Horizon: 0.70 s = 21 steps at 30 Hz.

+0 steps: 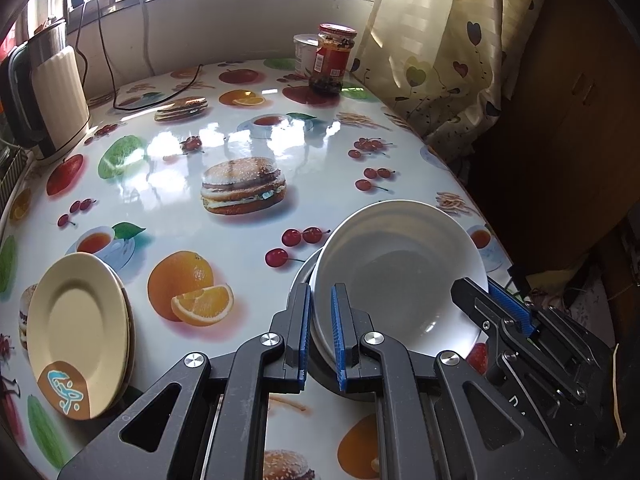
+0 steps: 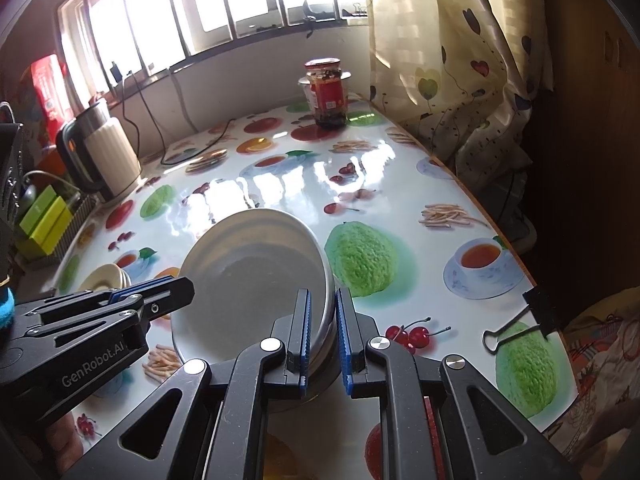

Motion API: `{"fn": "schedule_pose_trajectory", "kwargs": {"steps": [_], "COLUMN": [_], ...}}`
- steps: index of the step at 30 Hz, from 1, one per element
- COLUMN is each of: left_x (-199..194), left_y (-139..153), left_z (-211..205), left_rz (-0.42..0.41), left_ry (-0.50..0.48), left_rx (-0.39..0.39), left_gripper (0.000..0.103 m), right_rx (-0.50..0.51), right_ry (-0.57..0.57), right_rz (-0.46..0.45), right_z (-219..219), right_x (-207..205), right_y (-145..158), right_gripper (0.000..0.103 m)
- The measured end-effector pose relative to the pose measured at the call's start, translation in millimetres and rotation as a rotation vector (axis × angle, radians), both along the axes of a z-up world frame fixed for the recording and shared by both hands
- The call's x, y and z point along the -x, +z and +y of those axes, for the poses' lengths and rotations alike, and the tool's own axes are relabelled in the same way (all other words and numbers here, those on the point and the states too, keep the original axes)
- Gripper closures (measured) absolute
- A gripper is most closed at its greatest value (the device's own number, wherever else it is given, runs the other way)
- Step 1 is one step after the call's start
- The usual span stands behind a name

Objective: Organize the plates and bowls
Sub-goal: 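Lower the blue-striped white bowl into the steel bowl with both tools, then open both tools to release the blue-striped bowl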

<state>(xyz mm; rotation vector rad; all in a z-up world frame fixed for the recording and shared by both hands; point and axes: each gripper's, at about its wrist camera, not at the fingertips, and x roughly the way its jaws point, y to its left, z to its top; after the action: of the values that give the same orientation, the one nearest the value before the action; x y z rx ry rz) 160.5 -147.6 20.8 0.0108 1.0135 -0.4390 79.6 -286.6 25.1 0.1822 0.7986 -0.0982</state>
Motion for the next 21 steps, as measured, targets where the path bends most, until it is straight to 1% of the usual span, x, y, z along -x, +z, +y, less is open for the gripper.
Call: {"fn": "schedule_pose_trajectory", "kwargs": {"steps": [4, 12, 17, 21], "left_x": [0.1, 0.2, -1.0, -0.5], "left_y": [-0.6, -2.5, -2.5, -3.5], "left_z": [-0.9, 1.4, 4.1, 6.8], "left_rz": [0.000, 0.004, 0.002, -0.023], "left_ry": [0.000, 0.002, 0.001, 0.013], "left_rx": [0.001, 0.011, 0.028, 0.007], "left_gripper": [0.092, 0.092, 0.092, 0.092], "right_rx": [-0.001, -0.010, -0.020, -0.028], "right_ry": [-0.002, 0.003, 0.000, -0.007], "right_rz": [-0.001, 0.005, -0.008, -0.015], "right_z": [-0.1, 2.9, 3.7, 0.0], "right_x": [0.3, -1.4, -1.3, -1.5], "right_y": [-0.2, -1.4, 1.0, 0.3], "right_gripper": [0.088, 0.088, 0.087, 0.077]}}
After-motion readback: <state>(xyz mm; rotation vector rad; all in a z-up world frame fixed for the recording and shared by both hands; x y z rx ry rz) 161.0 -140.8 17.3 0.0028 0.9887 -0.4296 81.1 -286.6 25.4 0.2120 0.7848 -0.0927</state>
